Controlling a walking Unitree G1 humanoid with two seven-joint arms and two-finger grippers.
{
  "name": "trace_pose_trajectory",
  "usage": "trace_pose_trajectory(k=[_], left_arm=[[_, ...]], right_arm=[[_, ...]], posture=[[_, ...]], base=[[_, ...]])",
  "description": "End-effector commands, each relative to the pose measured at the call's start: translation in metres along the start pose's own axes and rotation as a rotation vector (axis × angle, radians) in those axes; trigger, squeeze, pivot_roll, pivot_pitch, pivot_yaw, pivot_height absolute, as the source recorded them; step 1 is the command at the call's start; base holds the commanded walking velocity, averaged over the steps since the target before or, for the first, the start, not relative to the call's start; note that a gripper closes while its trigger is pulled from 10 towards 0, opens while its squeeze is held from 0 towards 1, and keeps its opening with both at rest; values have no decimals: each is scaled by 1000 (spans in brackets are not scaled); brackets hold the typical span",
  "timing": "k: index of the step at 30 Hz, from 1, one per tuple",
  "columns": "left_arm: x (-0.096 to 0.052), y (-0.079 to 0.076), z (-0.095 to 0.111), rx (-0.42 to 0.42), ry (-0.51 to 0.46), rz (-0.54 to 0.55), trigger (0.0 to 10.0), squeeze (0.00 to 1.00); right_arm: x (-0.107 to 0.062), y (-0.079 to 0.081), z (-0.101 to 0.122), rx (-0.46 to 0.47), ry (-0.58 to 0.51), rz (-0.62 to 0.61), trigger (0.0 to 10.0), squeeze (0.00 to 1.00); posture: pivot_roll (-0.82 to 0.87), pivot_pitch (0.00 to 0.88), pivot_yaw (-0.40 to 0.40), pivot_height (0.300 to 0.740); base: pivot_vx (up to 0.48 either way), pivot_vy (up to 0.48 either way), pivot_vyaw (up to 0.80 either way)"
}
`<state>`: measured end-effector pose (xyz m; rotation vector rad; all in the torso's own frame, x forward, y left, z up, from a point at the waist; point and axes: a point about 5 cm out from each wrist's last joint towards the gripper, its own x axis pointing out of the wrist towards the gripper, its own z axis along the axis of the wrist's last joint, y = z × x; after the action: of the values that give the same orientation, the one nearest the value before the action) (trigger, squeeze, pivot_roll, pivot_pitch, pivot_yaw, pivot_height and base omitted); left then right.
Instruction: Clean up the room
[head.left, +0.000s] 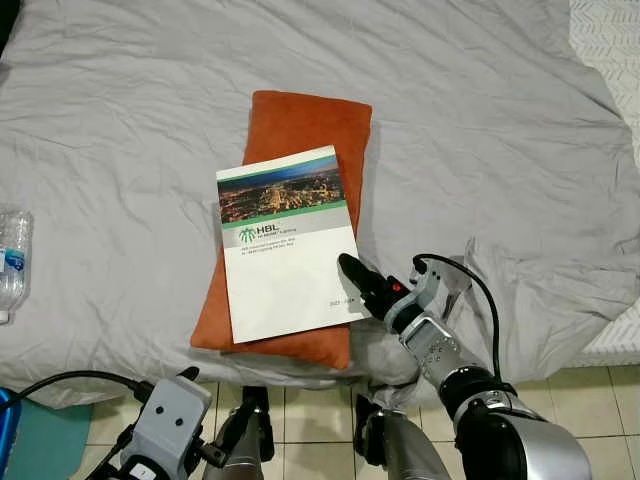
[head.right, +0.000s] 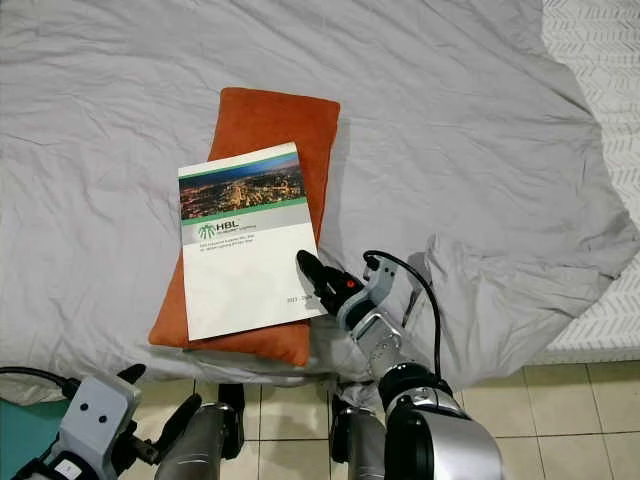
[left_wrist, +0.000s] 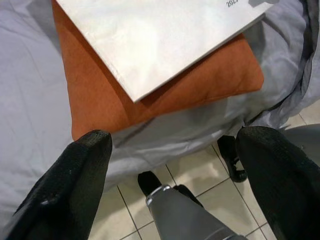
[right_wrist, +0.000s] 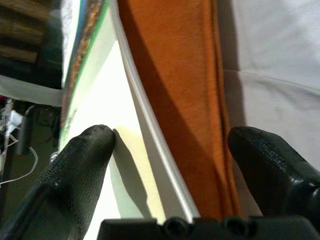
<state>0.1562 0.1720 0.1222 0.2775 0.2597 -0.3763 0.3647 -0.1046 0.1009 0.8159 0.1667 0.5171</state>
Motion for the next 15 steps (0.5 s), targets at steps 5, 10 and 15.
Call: trace_pose_trajectory(k=[5, 10, 15], left_arm=[[-4, -4, -8, -10, 40, 3, 10000, 0], [-2, -5, -9, -11, 38, -2, 10000, 0], [0, -5, -9, -10, 36, -7, 10000, 0]], right_arm=[[-9, -6, -11, 49, 5, 22, 10000, 0], [-8, -4, -18, 69, 21, 33, 5137, 0], [-6, 0, -27, 144, 36, 41, 0, 0]], posture=[[260, 613, -28, 740], [253, 607, -30, 740], [255, 609, -22, 740]], base=[[0, 0, 0], [0, 0, 0], [0, 0, 0]])
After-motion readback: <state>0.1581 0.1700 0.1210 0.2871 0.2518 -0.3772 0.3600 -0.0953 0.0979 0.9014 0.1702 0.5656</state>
